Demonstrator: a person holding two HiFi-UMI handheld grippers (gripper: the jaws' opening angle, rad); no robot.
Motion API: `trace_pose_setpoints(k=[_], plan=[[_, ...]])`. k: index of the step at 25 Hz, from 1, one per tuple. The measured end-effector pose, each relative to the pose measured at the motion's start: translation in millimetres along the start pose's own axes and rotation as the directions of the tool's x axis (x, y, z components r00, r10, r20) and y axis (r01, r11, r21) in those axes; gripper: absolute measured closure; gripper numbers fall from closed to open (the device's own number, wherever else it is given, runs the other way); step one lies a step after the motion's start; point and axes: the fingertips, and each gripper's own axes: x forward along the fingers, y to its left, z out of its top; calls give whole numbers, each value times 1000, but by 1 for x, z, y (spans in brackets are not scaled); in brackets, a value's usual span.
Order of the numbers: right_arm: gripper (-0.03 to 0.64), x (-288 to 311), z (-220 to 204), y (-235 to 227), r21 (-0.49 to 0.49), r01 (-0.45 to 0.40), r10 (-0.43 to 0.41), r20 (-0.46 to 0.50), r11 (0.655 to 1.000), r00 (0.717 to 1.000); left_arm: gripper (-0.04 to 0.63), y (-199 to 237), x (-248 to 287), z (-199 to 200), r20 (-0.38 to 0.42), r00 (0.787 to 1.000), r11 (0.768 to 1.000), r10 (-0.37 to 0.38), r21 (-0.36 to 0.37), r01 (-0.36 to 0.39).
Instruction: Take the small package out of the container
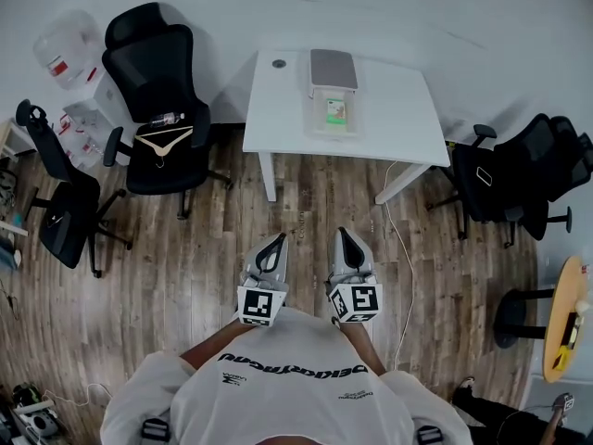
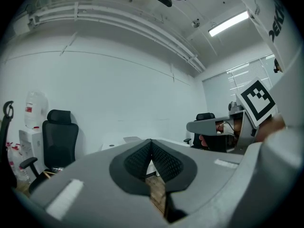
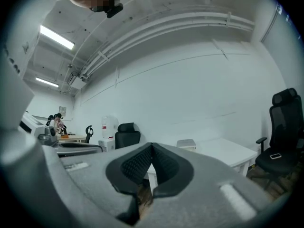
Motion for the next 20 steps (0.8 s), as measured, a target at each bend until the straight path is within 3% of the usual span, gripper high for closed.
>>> trace_pose_setpoints(k=[12,20], plan=[[618,117,26,-35,1,56,-56,-5,998,998,598,91,110,26,-6,1000,1000,-15,-14,15],[618,171,34,-49,16,74,-74,-11,997,997,598,122,160,32,-21,999,999,-44,-13,43]])
